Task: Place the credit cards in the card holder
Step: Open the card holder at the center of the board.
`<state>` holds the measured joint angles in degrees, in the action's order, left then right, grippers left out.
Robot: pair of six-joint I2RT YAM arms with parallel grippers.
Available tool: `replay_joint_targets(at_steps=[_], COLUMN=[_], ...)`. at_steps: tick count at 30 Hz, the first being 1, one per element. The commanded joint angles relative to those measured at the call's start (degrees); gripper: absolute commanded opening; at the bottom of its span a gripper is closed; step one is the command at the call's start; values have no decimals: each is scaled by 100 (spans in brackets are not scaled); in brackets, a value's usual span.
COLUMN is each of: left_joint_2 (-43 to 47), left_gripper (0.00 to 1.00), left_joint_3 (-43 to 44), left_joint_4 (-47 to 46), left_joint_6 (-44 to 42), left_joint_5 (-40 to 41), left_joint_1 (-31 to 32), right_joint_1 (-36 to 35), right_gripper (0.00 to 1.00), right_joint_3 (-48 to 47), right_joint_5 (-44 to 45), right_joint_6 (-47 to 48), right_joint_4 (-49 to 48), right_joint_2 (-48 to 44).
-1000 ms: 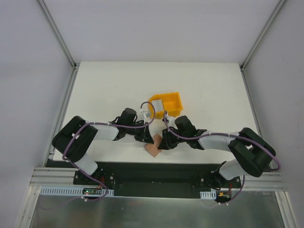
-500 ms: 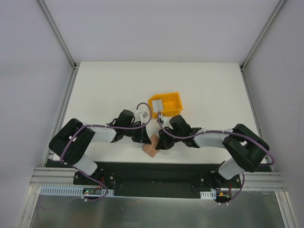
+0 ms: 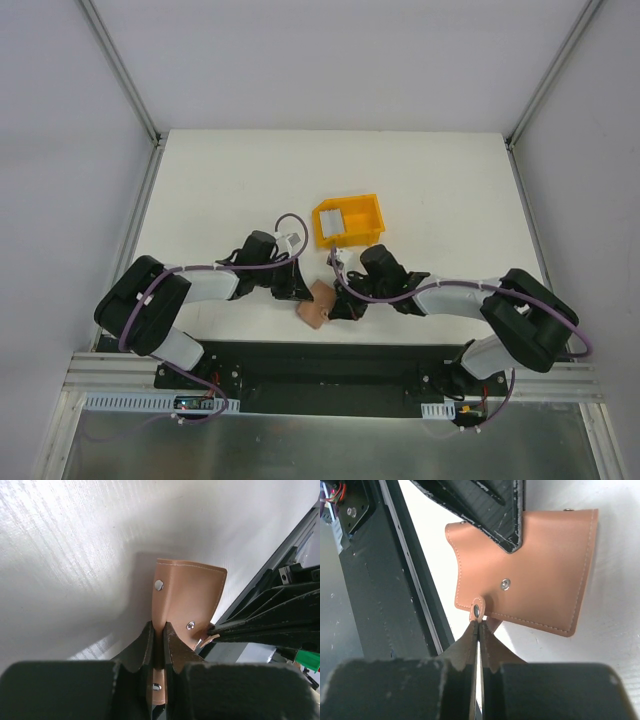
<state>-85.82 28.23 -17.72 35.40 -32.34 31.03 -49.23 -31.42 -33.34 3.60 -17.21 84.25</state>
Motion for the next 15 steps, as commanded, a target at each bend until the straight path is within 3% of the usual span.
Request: replay_joint_targets(at_steps=[1, 3, 9, 12, 15], left_joint_2=[-13, 30, 390, 522, 750], left_gripper=[0, 0, 0, 0, 0], left_joint_3=[34, -1, -335, -519, -652], left_joint_4=[-118, -118, -170, -302, -356], left_joint_6=[-103, -103, 63, 178, 327], left_joint_5=[1063, 1036, 1213, 1212, 1282], left_joint_1=[-246, -246, -246, -246, -133], right_joint_1=[-218, -227, -227, -236, -192], right_gripper=[2, 4, 34, 37, 39], right_joint_3=[-127, -207, -145, -137, -276], right_joint_5=[-999, -964, -630, -481, 474], right_joint_6=[194, 317, 46, -95, -735], right_joint_4=[841, 1140, 1607, 1642, 1695], right_joint_2=[126, 110, -23, -66, -180])
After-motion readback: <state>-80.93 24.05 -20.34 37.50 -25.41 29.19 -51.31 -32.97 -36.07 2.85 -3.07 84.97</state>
